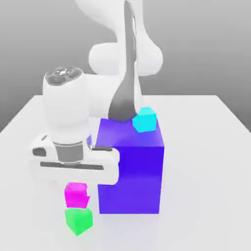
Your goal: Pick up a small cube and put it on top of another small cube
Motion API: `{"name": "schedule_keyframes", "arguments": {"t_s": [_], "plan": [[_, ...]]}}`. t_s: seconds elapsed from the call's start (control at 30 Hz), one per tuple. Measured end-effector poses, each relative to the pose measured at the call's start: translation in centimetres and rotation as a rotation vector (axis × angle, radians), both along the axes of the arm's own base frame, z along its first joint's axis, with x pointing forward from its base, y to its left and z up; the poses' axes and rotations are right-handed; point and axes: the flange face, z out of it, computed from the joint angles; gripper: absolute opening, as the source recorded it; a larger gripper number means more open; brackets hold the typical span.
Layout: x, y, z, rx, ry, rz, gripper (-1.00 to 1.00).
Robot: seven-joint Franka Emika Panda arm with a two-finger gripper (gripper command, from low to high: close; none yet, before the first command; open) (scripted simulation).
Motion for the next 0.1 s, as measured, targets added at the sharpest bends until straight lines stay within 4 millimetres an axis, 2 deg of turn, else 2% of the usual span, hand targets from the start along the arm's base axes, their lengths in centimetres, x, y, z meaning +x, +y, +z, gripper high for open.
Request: {"name": "schedule_keyframes", "arguments": {"t_s": [0.03,0.1], "plan": [[-0.07,-0.02,-0.63,0.0,0.0,-0.002,1.0],[-0.07,-0.02,-0.63,0.0,0.0,-0.002,1.0]]}}
